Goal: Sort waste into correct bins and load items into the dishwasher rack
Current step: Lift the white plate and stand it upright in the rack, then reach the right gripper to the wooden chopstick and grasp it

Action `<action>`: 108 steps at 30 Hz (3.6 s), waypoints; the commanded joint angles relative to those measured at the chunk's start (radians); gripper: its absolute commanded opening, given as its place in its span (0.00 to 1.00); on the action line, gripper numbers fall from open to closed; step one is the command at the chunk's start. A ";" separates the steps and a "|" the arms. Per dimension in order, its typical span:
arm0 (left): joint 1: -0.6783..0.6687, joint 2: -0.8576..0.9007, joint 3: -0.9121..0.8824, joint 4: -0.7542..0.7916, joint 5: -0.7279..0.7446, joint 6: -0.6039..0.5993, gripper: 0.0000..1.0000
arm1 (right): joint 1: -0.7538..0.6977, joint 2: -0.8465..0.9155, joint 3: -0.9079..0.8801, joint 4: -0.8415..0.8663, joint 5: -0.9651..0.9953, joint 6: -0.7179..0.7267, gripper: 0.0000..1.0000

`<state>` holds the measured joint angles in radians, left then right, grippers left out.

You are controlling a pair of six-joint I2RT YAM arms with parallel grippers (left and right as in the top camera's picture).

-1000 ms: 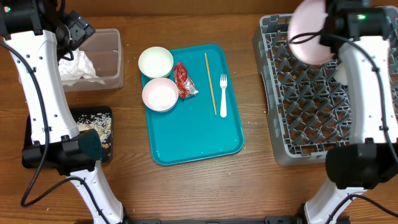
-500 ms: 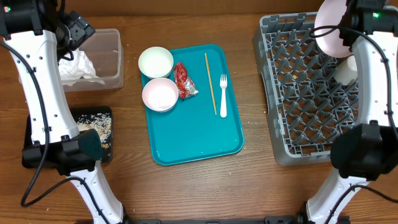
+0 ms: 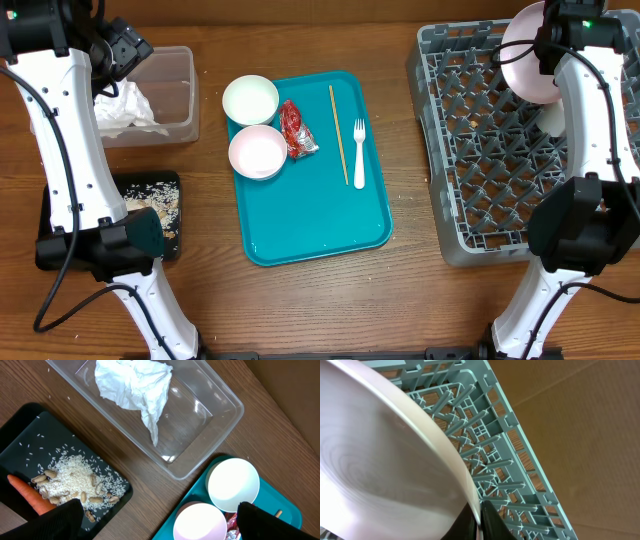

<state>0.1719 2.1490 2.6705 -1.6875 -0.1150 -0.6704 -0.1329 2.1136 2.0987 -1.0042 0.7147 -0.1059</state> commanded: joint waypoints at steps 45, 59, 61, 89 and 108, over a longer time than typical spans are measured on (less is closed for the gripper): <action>-0.002 0.010 -0.001 -0.002 0.004 0.019 1.00 | 0.494 -0.023 -0.056 -0.100 -0.900 0.200 0.79; -0.002 0.010 -0.001 -0.002 0.004 0.020 1.00 | 0.594 -0.023 -0.395 0.269 -0.890 0.267 0.62; -0.002 0.010 -0.001 -0.002 0.004 0.019 1.00 | 0.594 -0.023 -0.433 0.297 -0.859 0.268 0.61; -0.002 0.010 -0.001 -0.002 0.004 0.020 1.00 | 0.648 0.058 -0.538 0.374 -0.752 0.300 0.49; -0.002 0.010 -0.001 -0.002 0.004 0.020 1.00 | 0.649 0.134 -0.538 0.350 -0.708 0.321 0.24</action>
<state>0.1719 2.1490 2.6705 -1.6875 -0.1146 -0.6704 0.5175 2.1838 1.5669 -0.6353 0.0105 0.1970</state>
